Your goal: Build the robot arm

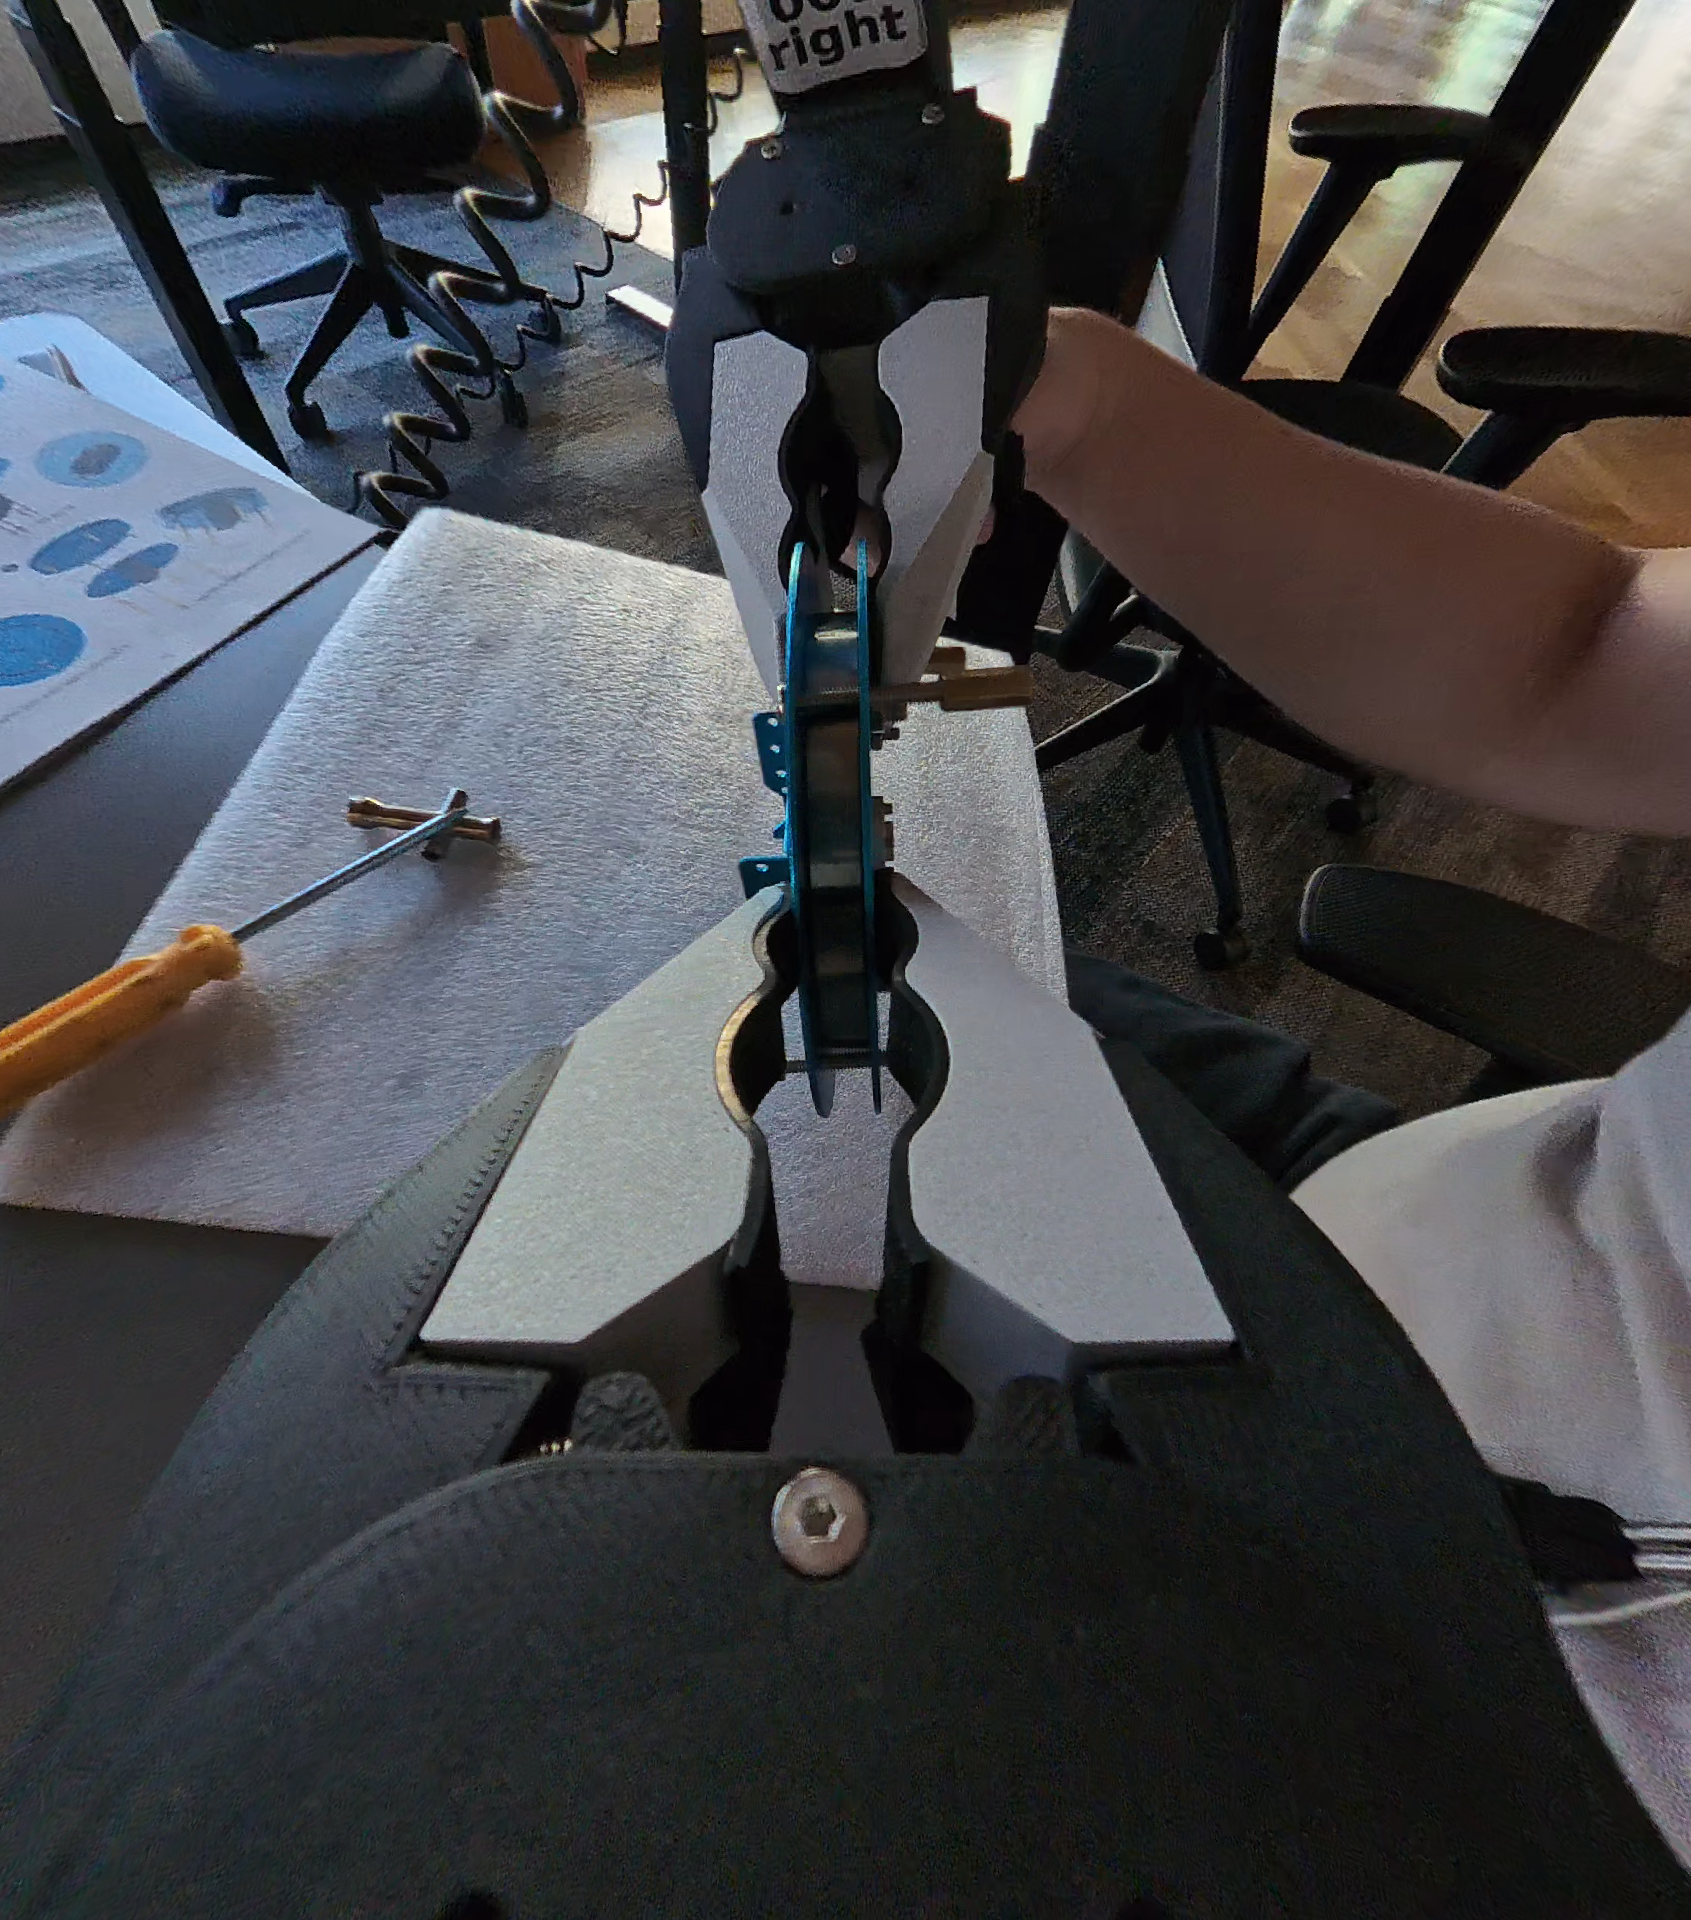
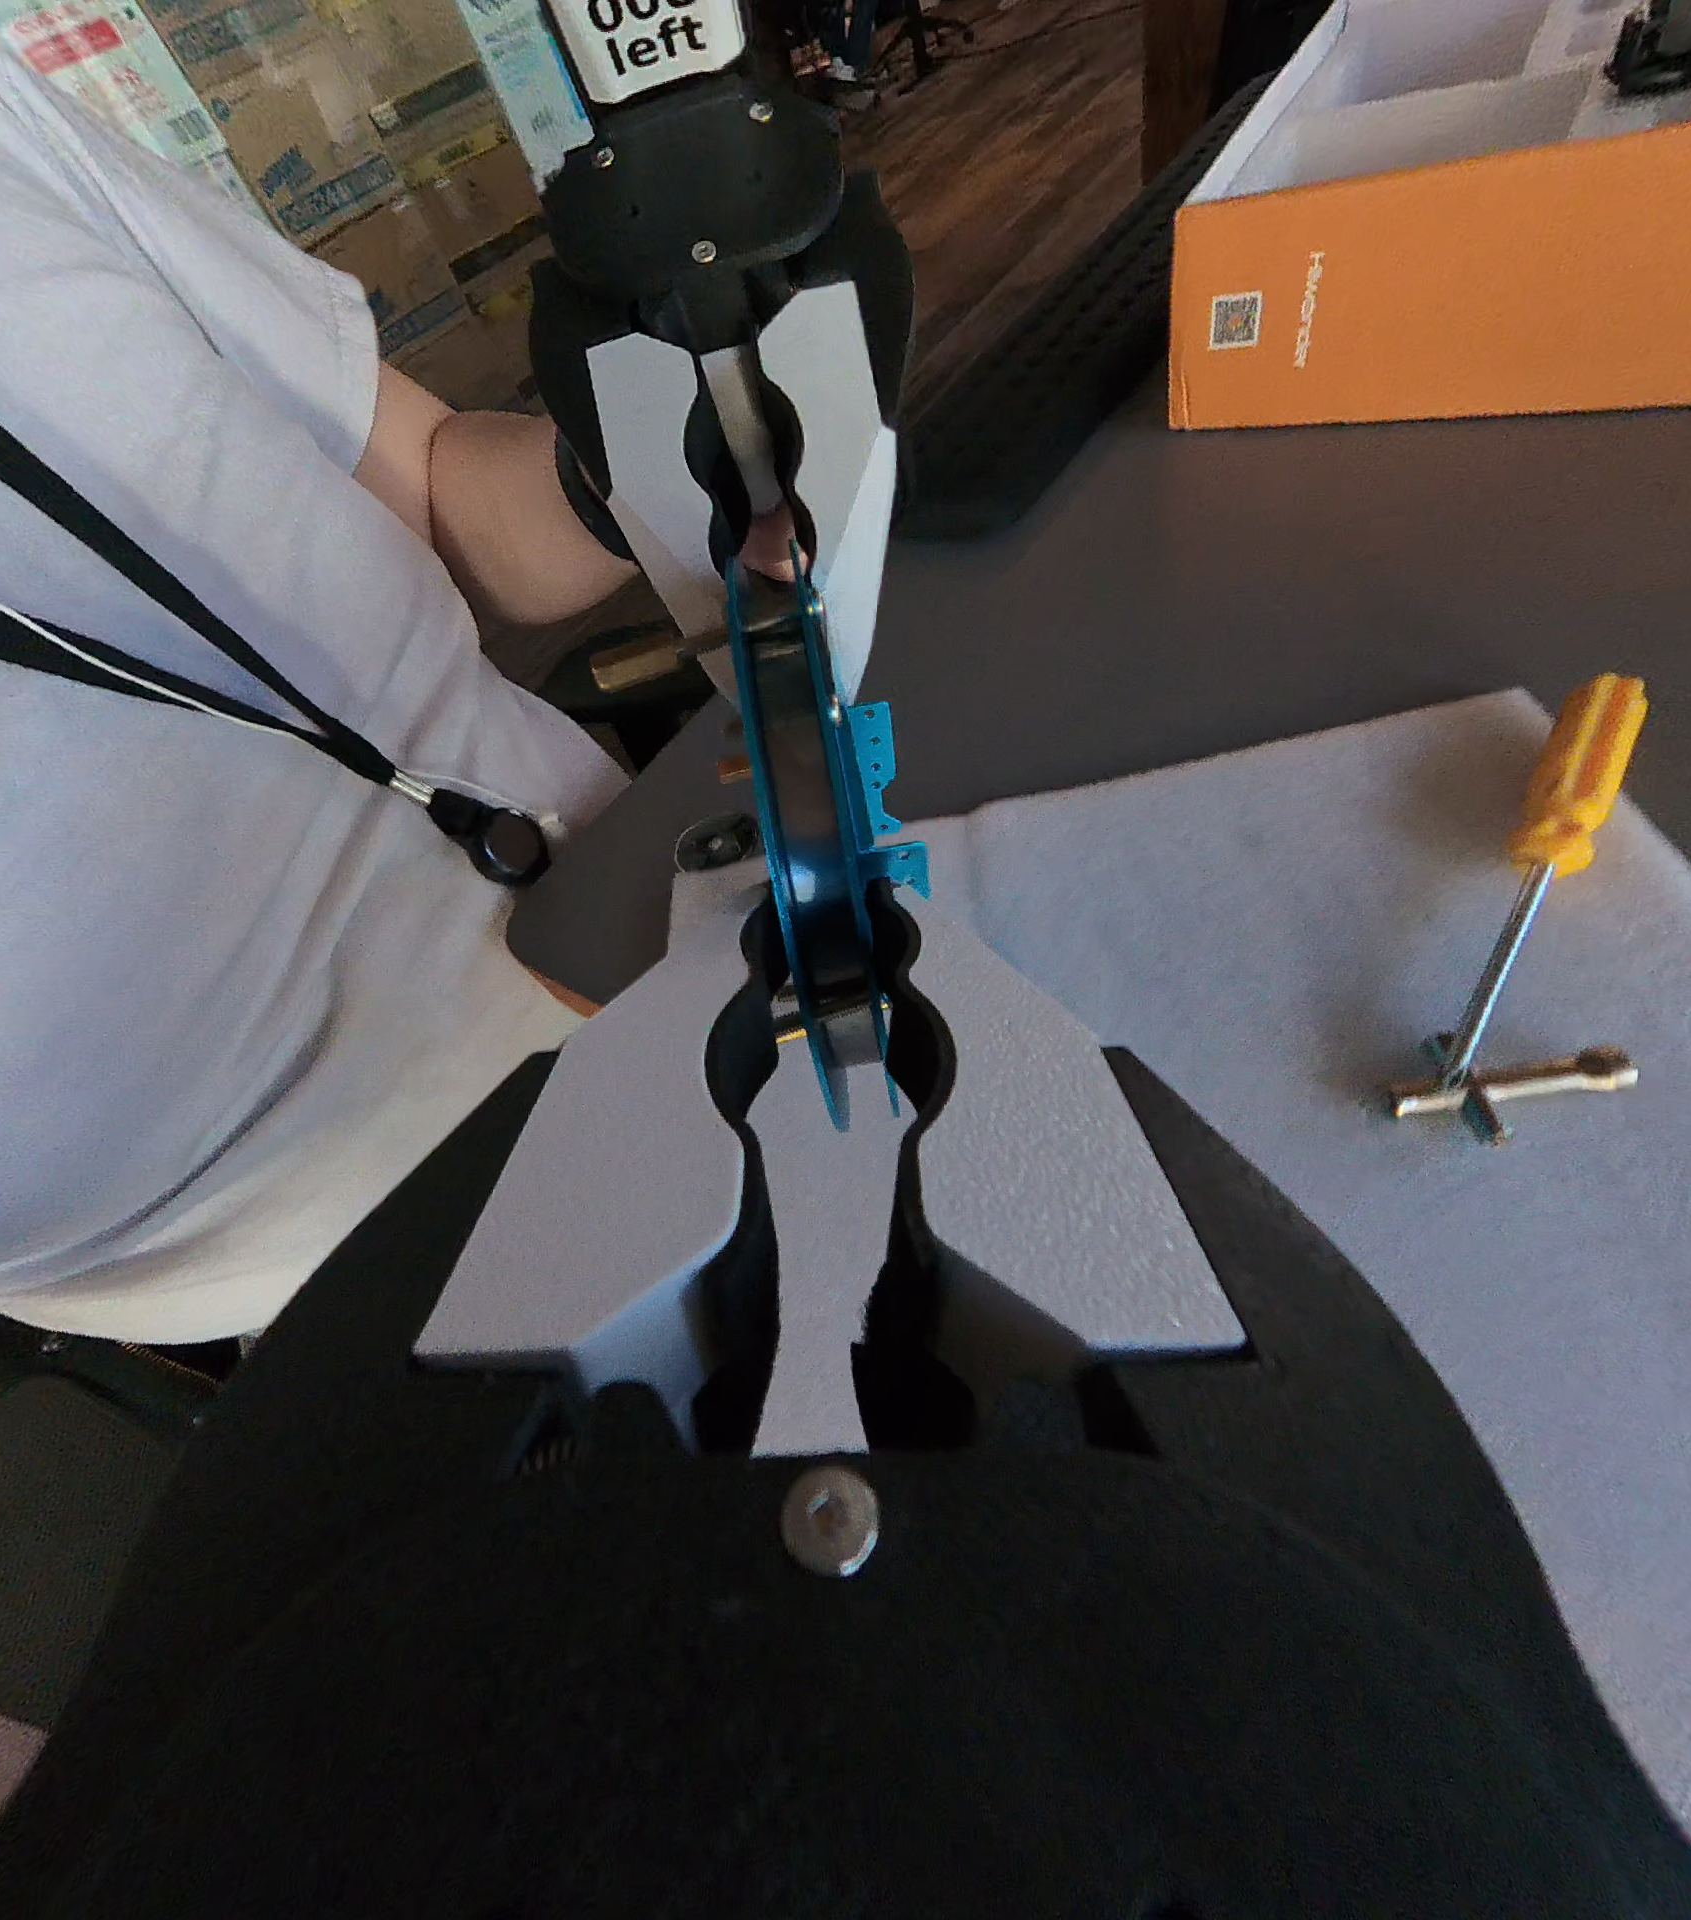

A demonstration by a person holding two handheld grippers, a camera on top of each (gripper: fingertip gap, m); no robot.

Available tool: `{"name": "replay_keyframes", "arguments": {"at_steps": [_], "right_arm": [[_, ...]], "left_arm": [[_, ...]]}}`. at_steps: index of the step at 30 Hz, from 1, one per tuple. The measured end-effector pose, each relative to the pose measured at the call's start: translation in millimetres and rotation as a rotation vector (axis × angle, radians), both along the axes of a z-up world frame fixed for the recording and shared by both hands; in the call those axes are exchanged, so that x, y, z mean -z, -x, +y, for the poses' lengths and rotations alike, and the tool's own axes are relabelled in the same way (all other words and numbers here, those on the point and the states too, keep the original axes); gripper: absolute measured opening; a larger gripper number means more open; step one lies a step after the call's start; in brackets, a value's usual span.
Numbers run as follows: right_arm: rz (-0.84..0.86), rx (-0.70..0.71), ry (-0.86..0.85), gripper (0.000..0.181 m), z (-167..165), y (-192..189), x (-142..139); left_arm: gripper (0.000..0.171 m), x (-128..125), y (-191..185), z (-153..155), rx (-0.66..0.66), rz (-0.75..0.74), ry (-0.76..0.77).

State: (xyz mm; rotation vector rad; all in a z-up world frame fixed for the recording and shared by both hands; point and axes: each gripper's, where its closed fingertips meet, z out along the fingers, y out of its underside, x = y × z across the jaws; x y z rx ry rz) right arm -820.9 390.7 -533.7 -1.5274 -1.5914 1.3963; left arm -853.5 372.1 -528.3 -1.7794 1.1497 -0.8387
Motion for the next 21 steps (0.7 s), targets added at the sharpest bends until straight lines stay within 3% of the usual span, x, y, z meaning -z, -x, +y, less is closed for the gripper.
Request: {"name": "replay_keyframes", "arguments": {"at_steps": [3,10,13,17,19,21], "right_arm": [[-0.032,0.029,0.009,0.014,1.3,-5.9,14.5],[-0.040,0.001,0.003,0.015,3.2,-6.6,15.6],[-0.072,0.056,-0.042,0.018,5.2,-9.0,14.0],[-0.021,0.262,-0.135,0.030,11.4,-14.7,-17.2],[-0.026,0.487,-0.183,0.032,17.5,-24.3,-32.3],[0.042,0.656,-0.204,0.031,3.3,-28.6,-50.1]], "left_arm": [[0.012,16.3,-5.7,0.0,0.000,0.034,-0.002],[0.011,16.6,-7.7,-0.3,-0.039,0.045,-0.015],[0.011,15.7,-10.2,-1.6,-0.063,0.039,-0.024],[0.012,14.0,-14.0,-0.8,-0.093,0.039,-0.025],[0.011,13.5,-15.7,-0.8,-0.116,0.051,-0.027],[0.012,12.9,-17.3,-1.0,-0.143,0.051,-0.027]]}}
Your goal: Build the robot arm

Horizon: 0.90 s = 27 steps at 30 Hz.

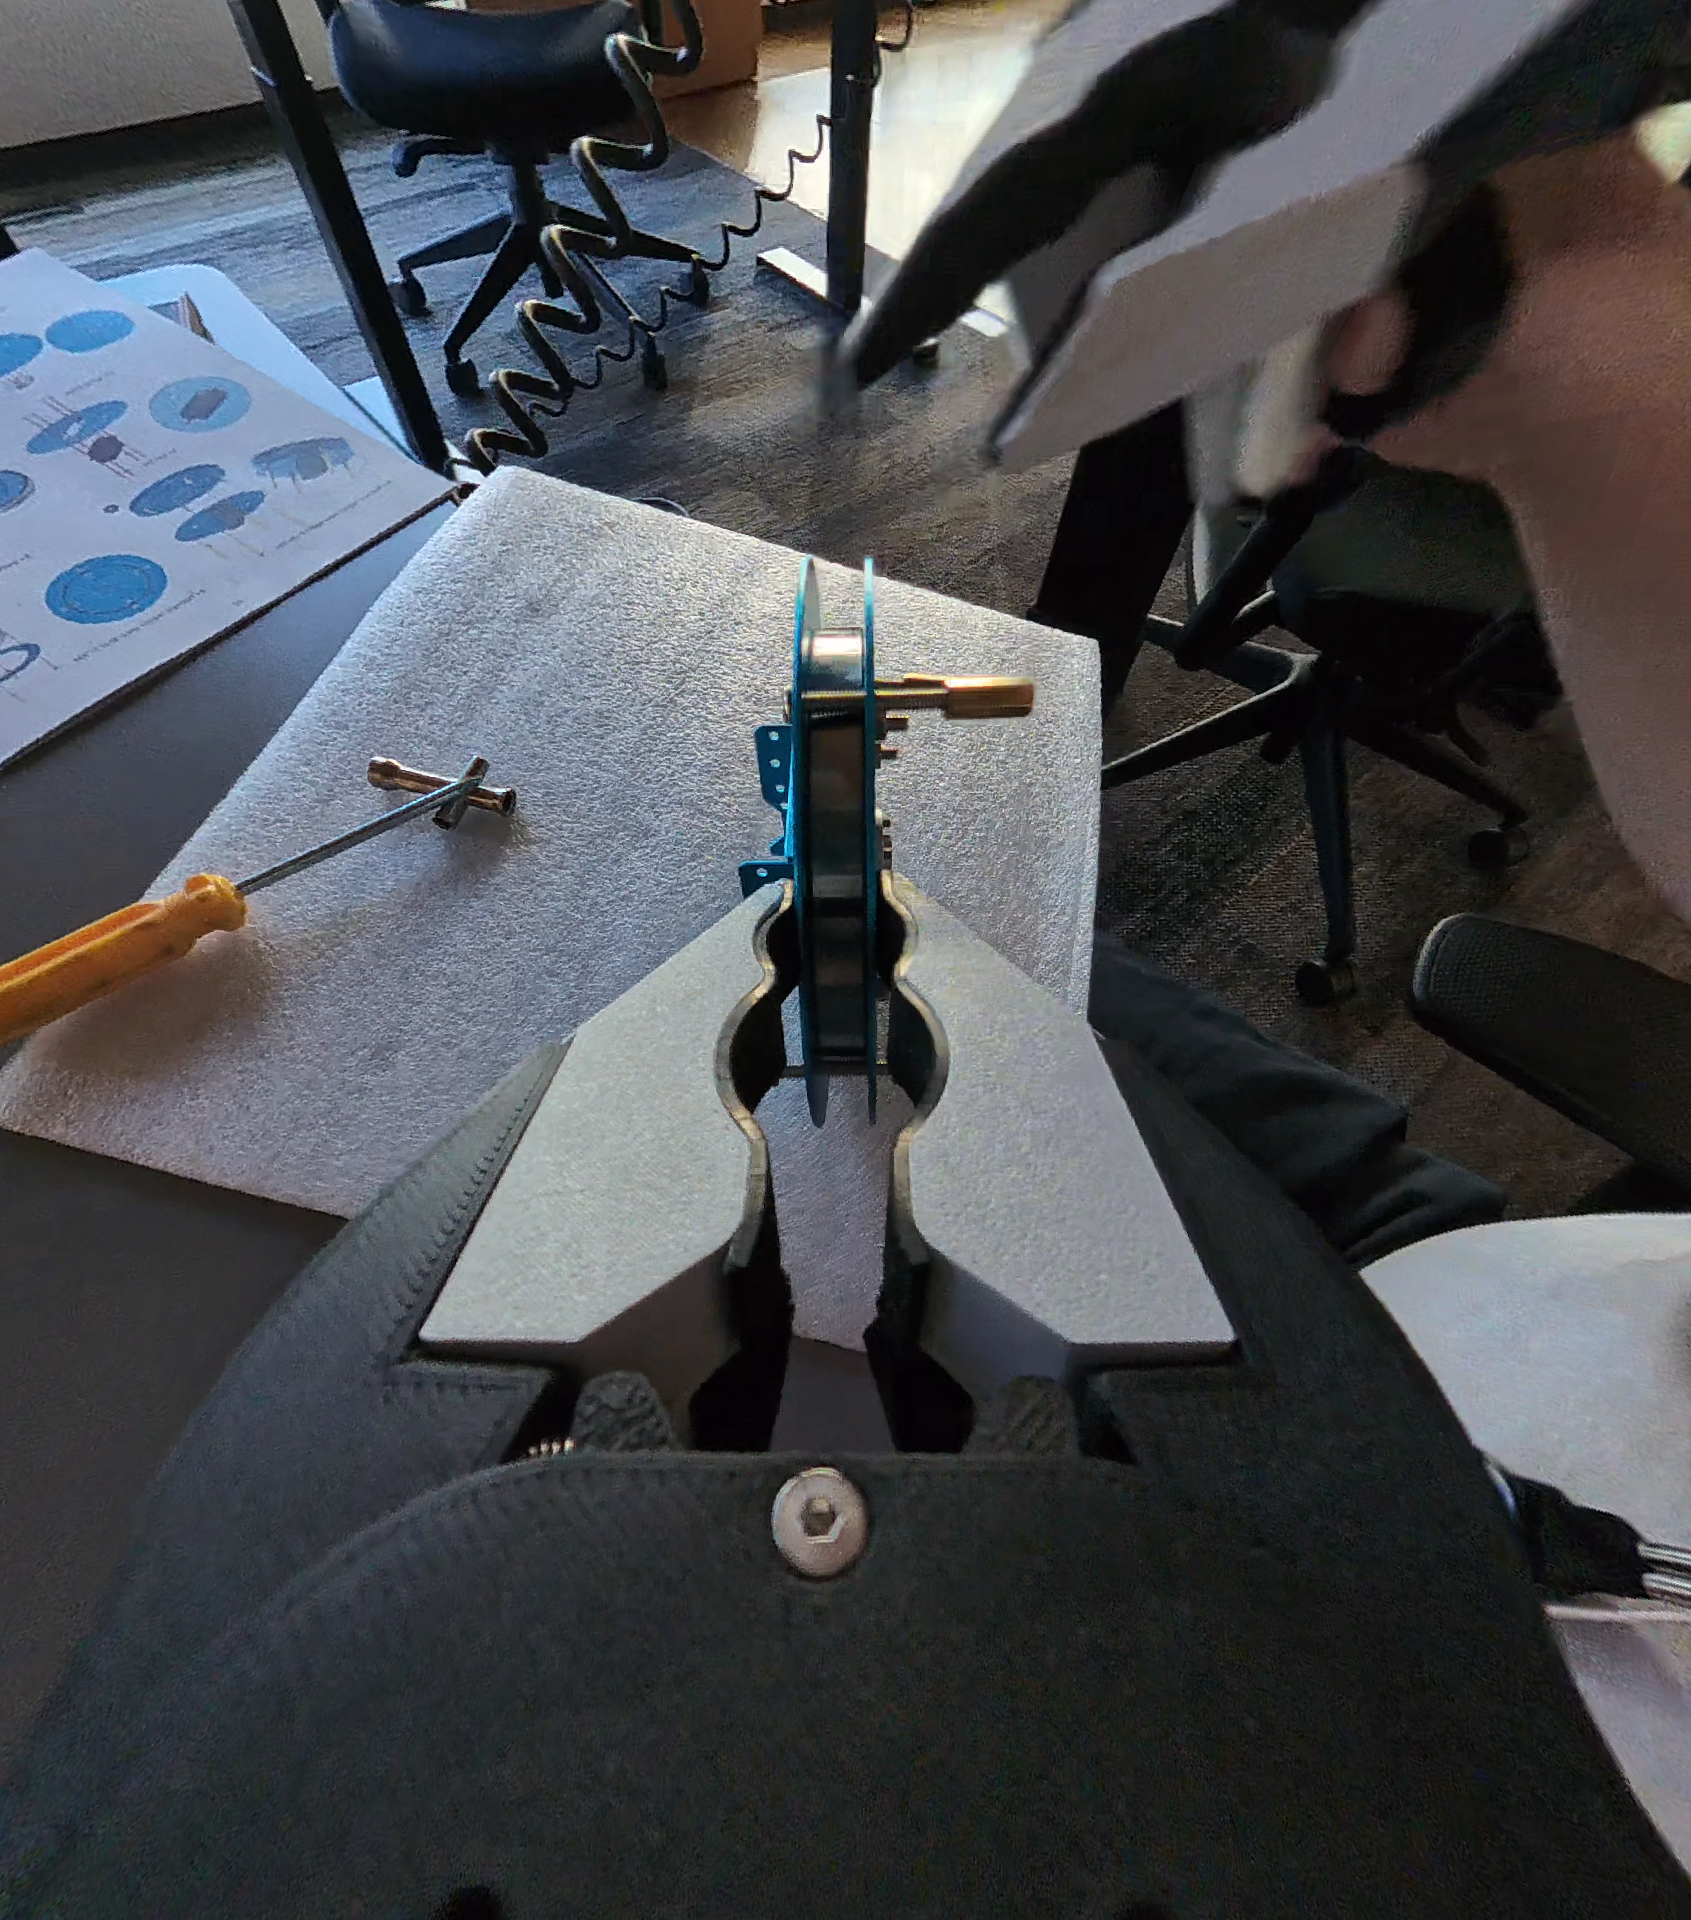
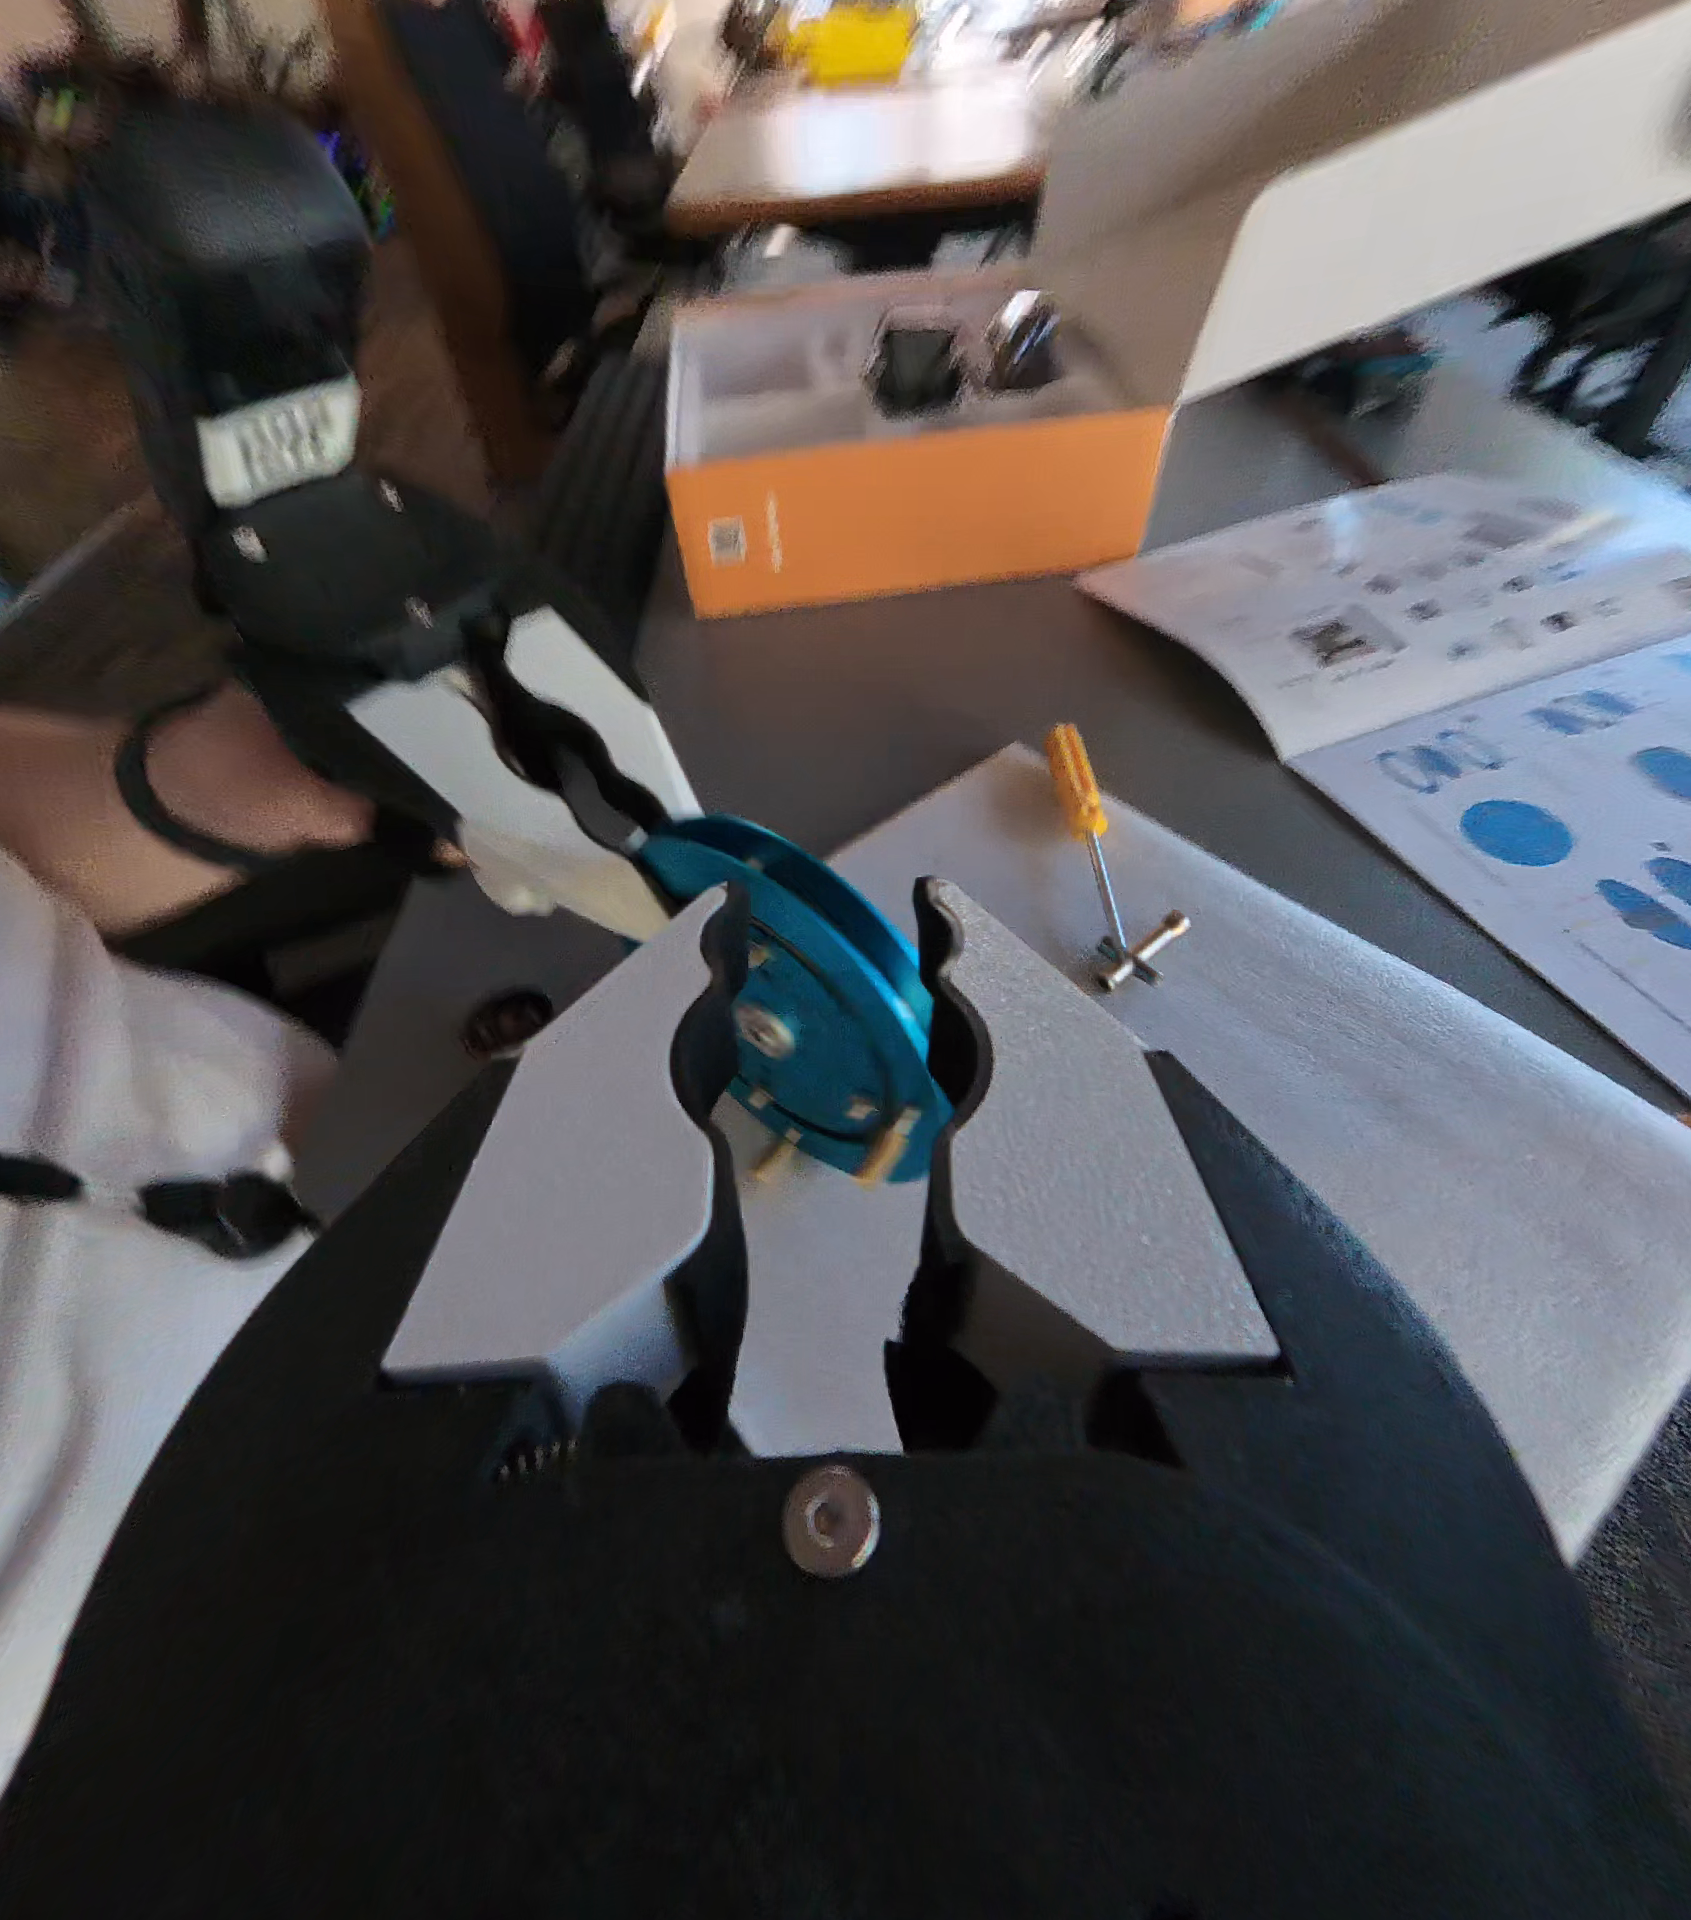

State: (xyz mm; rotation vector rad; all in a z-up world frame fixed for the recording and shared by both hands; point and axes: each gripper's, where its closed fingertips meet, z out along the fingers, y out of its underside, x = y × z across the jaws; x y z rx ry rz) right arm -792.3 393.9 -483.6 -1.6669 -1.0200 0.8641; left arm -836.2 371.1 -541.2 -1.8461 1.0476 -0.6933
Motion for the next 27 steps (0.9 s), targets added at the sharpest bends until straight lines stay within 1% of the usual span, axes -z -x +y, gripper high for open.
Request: {"name": "replay_keyframes", "arguments": {"at_steps": [2,3,6,9,13,15,17,22,24,27], "right_arm": [[0.102,0.100,0.005,0.028,-23.1,3.5,-10.1],[0.120,0.169,0.037,0.027,-28.0,3.7,-6.7],[0.113,0.297,0.101,0.027,-35.0,7.1,10.2],[0.088,0.369,0.104,0.027,-32.6,9.7,19.4],[0.072,0.434,0.088,0.024,-26.1,18.6,27.0],[0.080,0.463,0.071,0.018,-22.6,19.9,26.9],[0.067,0.477,0.058,0.005,-21.0,19.6,28.8],[0.080,0.484,0.052,0.004,-23.0,19.2,29.1],[0.088,0.485,0.052,0.004,-23.7,19.7,29.1],[0.081,0.490,0.044,0.004,-23.1,19.2,29.1]], "left_arm": [[0.012,-0.5,-1.6,-0.9,-0.017,0.003,-0.007],[0.012,-0.7,-2.3,-1.3,-0.022,0.007,-0.012],[0.012,-0.9,-3.8,-1.4,-0.031,0.020,-0.023],[0.012,-1.5,-4.0,0.7,-0.048,0.003,-0.006],[0.012,-2.1,-4.0,3.4,-0.066,-0.018,0.015],[0.012,-2.2,-4.4,3.3,-0.065,-0.019,0.012],[0.012,-2.4,-4.8,2.9,-0.065,-0.022,0.005],[0.012,-2.7,-5.0,0.7,-0.046,-0.034,-0.017],[0.017,-3.1,-4.4,-3.2,-0.012,-0.049,0.002],[0.036,-13.3,4.9,-7.7,0.045,-0.129,0.069]]}}
